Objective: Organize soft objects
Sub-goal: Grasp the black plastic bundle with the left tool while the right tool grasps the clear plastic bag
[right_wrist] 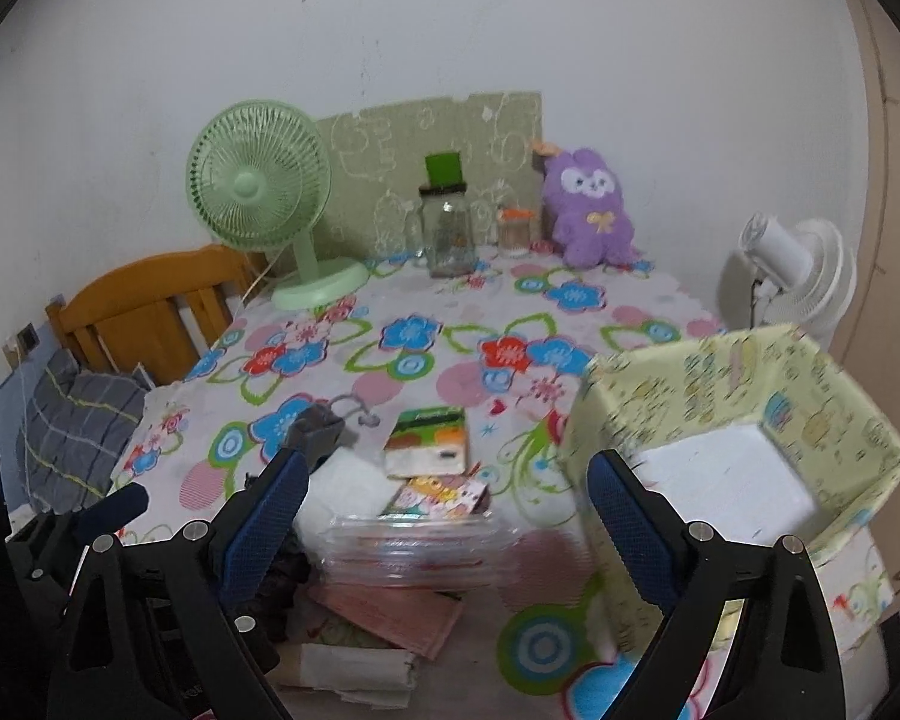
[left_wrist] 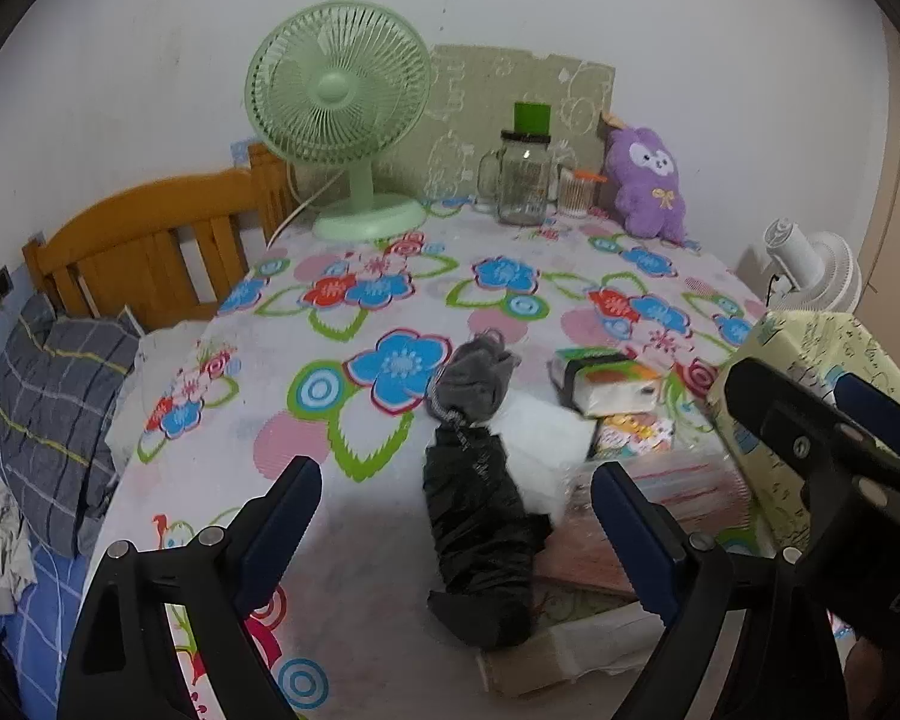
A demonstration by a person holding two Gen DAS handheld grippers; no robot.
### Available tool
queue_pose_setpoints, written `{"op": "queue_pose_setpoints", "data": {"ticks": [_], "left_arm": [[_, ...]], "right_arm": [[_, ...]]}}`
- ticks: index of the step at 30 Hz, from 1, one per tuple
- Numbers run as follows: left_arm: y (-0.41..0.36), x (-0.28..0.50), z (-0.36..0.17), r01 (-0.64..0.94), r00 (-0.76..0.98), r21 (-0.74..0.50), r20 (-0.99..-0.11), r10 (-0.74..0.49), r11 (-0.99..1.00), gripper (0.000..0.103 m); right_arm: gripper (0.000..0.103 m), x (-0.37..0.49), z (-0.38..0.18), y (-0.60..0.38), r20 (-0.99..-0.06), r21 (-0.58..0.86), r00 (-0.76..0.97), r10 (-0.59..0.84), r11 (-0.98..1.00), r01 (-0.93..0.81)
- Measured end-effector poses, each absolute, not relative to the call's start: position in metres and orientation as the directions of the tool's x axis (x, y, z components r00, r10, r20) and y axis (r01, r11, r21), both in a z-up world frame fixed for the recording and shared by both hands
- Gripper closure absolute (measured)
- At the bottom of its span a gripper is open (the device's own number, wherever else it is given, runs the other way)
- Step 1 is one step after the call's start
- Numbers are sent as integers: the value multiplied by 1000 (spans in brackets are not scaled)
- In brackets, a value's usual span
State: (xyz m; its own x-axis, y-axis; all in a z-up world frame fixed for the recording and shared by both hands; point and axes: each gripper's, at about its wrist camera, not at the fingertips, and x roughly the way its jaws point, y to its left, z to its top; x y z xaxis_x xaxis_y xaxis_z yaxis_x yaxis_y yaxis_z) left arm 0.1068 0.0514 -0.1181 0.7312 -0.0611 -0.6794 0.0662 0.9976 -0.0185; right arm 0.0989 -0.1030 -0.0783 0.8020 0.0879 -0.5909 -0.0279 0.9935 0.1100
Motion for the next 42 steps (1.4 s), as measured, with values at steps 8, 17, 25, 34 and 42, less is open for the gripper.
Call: {"op": "queue_pose_setpoints", "data": {"ticks": [8, 17, 25, 34, 42], "left_arm": [[55, 118, -141, 61, 696, -26, -715, -61, 998, 11], [52, 131, -159, 75, 666, -35, -742, -77, 997, 14], [53, 138, -174, 92, 625, -57, -774, -102, 994, 33], [50, 138, -177, 125, 611, -90, -777, -149, 988, 57], [48, 134, -173, 129, 617, -88, -773, -150, 988, 59]], "right_arm": [[7, 111, -105, -89, -643, 92, 761, 91, 995, -42], [7, 125, -129, -86, -702, 88, 707, 85, 996, -33], [7, 141, -150, -82, -753, 96, 651, 96, 995, -35], [10, 147, -161, -81, -780, 121, 616, 112, 992, -28], [37, 141, -155, -78, -774, 134, 618, 139, 989, -55]]}}
